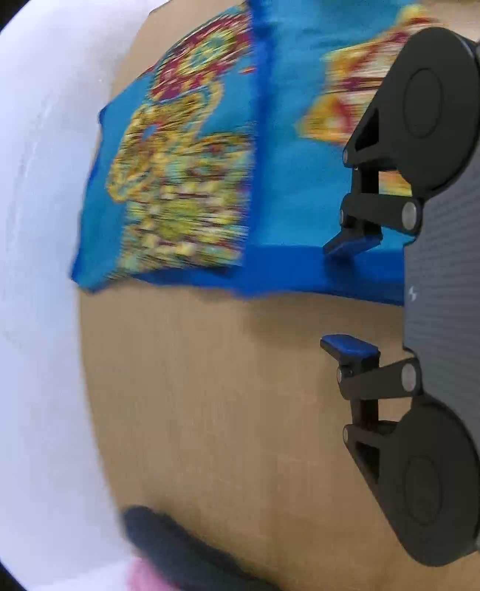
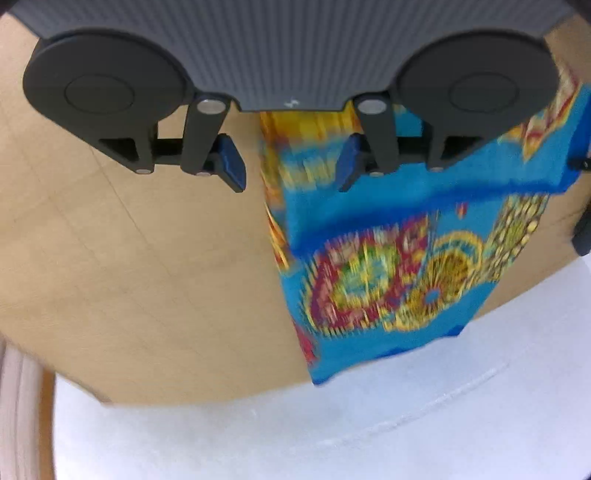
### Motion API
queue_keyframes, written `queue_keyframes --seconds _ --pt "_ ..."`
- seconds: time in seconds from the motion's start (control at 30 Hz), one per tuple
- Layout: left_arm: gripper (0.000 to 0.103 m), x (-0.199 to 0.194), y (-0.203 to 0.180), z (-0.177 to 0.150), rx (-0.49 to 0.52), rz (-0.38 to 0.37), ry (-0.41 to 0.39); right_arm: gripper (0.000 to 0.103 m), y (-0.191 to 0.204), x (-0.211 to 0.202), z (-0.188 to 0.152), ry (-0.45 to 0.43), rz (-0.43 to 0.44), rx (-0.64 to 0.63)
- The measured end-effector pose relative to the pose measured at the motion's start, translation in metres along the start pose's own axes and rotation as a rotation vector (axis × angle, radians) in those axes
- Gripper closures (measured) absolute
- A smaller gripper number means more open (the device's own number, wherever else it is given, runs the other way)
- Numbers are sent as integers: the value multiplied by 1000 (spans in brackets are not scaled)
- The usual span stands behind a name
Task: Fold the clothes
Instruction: 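Lift the border with both grippers and fold it over toward the scarf's middle, then lay the folded edge down and open both grippers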
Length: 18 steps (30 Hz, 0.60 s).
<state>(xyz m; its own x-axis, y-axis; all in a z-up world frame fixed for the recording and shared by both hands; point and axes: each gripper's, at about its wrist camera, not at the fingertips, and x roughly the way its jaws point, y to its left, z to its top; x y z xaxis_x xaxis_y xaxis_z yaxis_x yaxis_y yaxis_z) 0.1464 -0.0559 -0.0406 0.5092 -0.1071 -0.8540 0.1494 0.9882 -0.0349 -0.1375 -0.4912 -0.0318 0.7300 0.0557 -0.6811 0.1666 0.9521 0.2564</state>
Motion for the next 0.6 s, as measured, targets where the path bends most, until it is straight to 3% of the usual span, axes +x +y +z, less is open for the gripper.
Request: queue_keyframes --seconds 0.07,0.2,0.37,0.47,0.53,0.57,0.6 --pt "50 -12 5 -24 -13 -21 37 34 -9 -17 -20 29 23 17" --pt "39 -22 3 -49 -4 -74 43 33 -11 -36 -52 56 73 -15" --pt "30 -16 -16 -49 31 -128 5 23 8 -27 -65 37 88 -53" --pt "30 -10 -29 -44 58 -135 -22 20 20 -18 -65 6 86 -86" --pt "51 -8 -33 -41 42 -133 -27 23 26 -11 -64 -19 69 -98" --pt "70 -8 -36 -40 34 -131 -30 29 29 -9 -64 -30 59 -102" --pt "90 -7 -38 -39 26 -130 -33 54 32 -5 -63 -39 54 -108"
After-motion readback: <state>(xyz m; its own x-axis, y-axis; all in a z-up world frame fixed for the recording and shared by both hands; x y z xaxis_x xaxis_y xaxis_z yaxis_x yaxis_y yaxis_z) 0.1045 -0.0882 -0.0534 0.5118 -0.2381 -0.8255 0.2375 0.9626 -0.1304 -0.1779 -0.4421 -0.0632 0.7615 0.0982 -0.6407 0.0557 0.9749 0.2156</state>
